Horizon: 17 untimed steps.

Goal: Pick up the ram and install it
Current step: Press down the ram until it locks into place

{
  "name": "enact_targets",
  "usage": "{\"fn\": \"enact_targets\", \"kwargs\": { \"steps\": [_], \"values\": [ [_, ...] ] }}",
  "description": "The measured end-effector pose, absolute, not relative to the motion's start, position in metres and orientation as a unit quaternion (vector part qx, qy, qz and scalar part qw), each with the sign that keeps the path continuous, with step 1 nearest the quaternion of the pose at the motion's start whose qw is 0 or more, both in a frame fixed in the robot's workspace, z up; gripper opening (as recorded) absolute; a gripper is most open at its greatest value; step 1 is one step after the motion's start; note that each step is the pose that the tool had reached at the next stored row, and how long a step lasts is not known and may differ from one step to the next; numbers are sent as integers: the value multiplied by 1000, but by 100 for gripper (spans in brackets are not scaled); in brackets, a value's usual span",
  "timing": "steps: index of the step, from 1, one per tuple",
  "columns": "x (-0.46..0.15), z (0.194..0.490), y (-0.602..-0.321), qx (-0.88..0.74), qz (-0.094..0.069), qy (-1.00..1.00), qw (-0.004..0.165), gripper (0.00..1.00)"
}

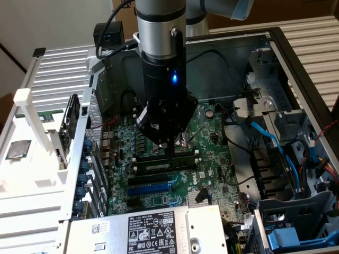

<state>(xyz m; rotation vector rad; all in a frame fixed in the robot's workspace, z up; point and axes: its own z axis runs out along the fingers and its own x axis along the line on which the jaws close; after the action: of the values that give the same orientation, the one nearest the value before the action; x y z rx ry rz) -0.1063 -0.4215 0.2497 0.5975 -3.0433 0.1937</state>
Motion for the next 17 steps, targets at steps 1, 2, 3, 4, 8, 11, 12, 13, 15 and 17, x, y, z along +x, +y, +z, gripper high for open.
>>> {"fn": "enact_targets", "kwargs": {
  "steps": [1,2,3,4,8,11,12,13,15,17],
  "values": [
    [-106,250,-422,186,62,-980,17,10],
    [-106,250,-422,180,62,-982,17,10],
    [-106,250,-422,173,62,-983,17,10],
    [-106,250,-422,167,62,-984,17,10],
    [-106,250,-422,141,62,-988,16,10],
    [-106,250,-422,122,62,-990,16,10],
    [-106,250,-422,115,62,-991,16,10],
    [-106,250,-422,109,62,-992,16,10],
    [-106,250,-422,96,62,-993,16,10],
    [-106,250,-421,83,62,-995,16,10]
  ]
}}
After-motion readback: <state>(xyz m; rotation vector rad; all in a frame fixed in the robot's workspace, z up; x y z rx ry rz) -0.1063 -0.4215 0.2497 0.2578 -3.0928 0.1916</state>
